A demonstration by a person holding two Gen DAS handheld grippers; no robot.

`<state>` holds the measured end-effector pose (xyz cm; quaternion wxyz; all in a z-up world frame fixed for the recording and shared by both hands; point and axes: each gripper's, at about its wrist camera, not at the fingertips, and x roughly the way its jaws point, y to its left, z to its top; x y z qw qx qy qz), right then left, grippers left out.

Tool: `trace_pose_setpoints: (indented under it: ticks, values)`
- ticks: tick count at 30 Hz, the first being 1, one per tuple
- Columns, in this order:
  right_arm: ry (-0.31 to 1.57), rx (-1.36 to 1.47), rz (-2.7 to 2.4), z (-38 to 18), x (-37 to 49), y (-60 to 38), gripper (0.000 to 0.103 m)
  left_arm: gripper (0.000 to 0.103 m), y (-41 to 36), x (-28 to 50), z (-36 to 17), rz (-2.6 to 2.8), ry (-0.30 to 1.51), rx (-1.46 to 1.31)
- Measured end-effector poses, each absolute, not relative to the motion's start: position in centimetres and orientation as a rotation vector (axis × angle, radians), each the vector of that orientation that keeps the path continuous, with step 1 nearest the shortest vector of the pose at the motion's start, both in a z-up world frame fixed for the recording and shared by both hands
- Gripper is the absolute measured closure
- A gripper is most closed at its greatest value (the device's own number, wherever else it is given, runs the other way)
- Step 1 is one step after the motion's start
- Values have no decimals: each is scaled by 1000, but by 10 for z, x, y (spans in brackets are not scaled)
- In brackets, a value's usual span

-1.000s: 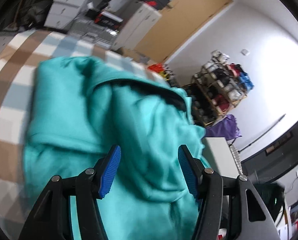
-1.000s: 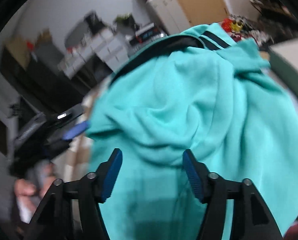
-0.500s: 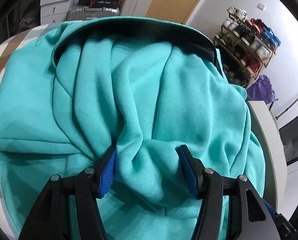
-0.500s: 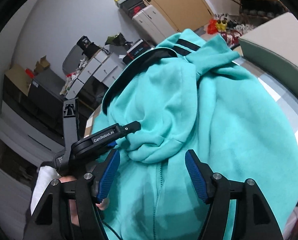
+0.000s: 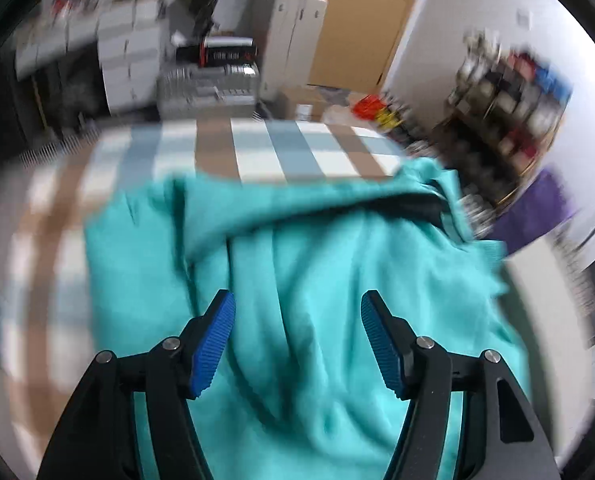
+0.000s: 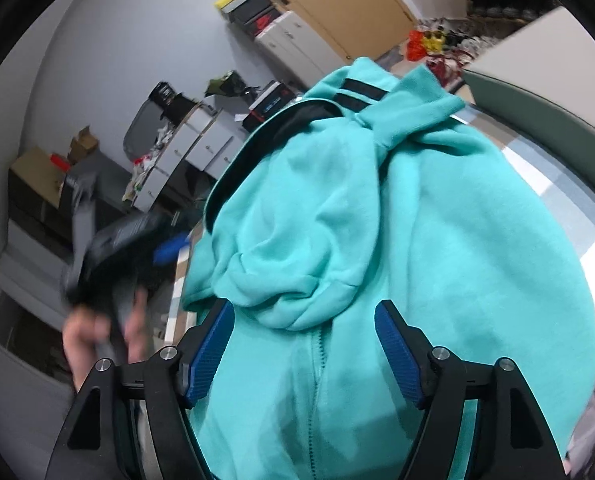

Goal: Fold large clothes

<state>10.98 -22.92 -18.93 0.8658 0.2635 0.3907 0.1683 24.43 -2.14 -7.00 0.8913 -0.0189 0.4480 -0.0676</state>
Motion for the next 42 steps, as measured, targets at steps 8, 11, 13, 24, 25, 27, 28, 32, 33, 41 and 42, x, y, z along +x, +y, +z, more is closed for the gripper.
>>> trace_pose_setpoints:
  ticks: [8,11,13,24,25,27,28,32,33,41,42]
  values:
    - [835,595,321,-196,119,-250,29,42,-112,315,-92,-185,1015,470]
    - [846,638,312,-200,119,-255,29,43,-121,315,-103,-214,989,568]
    - [848,622,335,-199,118,-253,29,99,-125,315,-112,-259,1042,573]
    - [834,604,401,-190,112,-239,29,99,-109,254,-120,-384,1083,720]
    - [831,606,404,-189,112,-239,29,99,-107,259,-128,-384,1137,709]
    - [827,609,394,-190,112,-240,29,99,-96,264,-129,-369,1176,660]
    - [828,610,390,-190,113,-241,29,99,-95,265,-124,-385,1186,615]
    - [835,643,387,-193,114,-245,29,98,-95,272,-78,-452,1152,425]
    - [836,653,389,-194,115,-246,29,90,-103,275,-62,-446,1117,399]
    - [843,615,419,-193,113,-237,29,33,-193,301,-80,-357,1047,703]
    - [849,617,420,-194,114,-238,29,33,-202,306,-93,-344,1079,736]
